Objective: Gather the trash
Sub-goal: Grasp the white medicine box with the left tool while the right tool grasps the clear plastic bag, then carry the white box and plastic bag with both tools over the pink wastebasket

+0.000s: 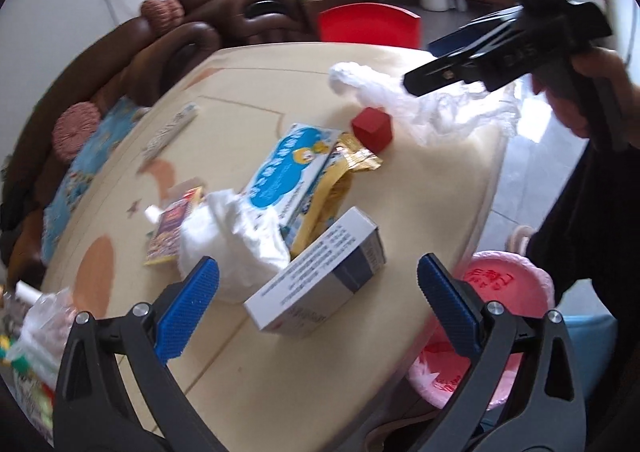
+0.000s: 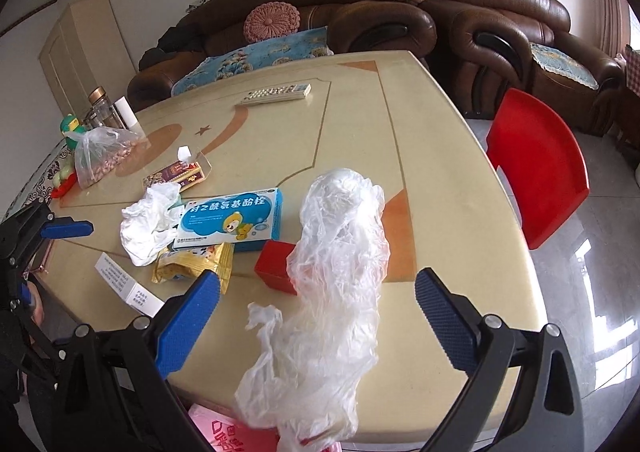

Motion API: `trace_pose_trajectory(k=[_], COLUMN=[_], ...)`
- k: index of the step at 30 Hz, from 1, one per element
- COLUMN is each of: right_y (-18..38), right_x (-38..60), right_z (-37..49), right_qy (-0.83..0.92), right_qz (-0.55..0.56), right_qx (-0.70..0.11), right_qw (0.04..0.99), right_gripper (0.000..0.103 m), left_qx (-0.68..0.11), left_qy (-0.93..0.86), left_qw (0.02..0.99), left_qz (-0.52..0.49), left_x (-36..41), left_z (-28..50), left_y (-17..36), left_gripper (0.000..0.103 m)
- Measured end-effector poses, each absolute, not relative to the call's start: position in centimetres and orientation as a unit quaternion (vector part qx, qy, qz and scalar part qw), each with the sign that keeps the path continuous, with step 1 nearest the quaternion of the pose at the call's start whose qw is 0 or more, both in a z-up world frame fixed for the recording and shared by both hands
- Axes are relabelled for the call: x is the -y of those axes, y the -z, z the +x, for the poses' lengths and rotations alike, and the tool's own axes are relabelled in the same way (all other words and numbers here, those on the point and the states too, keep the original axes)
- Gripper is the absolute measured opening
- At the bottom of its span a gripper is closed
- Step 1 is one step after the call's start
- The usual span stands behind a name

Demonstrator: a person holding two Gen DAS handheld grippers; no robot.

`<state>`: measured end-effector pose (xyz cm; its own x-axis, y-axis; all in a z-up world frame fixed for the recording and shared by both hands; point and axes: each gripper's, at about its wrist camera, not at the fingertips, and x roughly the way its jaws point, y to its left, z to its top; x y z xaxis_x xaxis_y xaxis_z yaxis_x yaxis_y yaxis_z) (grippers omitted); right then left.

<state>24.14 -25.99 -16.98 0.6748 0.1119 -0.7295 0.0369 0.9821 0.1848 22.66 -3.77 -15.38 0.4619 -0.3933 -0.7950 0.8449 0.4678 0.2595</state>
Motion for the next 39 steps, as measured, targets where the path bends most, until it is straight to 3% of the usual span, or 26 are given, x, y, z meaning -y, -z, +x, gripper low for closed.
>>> trace_pose_trajectory(k=[10,14,19,22,25,27,28,31,33,39], right_y=[19.1,19.4,20.2,20.5,20.9,21.1,21.1,21.1,21.1,21.2], right_x=[26.3,26.2,25.8,26.4,27.0,27.1,27.0,26.9,27.0,27.4], right_z=[25.3,25.3,25.4,25.5,25.7,25.8,25.8,25.6,25.5,25.4], right_qy=[-0.020,-0.016,-0.006,0.000,0.002,0.001,0.001,0.005,0.007,0.011], right_qz=[0.089,0.075,0.055,0.062,0.071,0.074,0.073,0.069,0.071,0.081], right_qx=[-0.416,-0.417,-0.421,-0.424,-0.430,-0.435,-0.435,-0.433,-0.433,-0.435], right_qw=[0.905,0.906,0.905,0.904,0.900,0.898,0.898,0.899,0.899,0.897], right_gripper=[0.095,0.082,0.078,0.066,0.065,0.054,0.054,0.053,0.046,0.037], left_qx=[-0.357,-0.358,-0.365,-0.364,-0.366,-0.370,-0.374,-0.386,-0.392,-0.407], left_qy=[0.444,0.450,0.457,0.459,0.460,0.457,0.457,0.453,0.445,0.439], left_qw=[0.745,0.747,0.743,0.744,0.745,0.747,0.746,0.746,0.749,0.751], left_qz=[0.346,0.334,0.324,0.323,0.314,0.310,0.308,0.299,0.295,0.278], left_x=[3.7,3.2,2.9,2.8,2.7,2.6,2.5,2.3,2.1,1.8], left_z=[23.9,23.8,23.7,23.5,23.5,23.7,23.9,24.3,24.5,25.1], left_y=[17.7,18.3,18.9,19.0,18.9,18.9,18.9,19.2,19.3,19.2], left_gripper=[0.097,0.097,0.097,0.097,0.092,0.084,0.083,0.073,0.062,0.050])
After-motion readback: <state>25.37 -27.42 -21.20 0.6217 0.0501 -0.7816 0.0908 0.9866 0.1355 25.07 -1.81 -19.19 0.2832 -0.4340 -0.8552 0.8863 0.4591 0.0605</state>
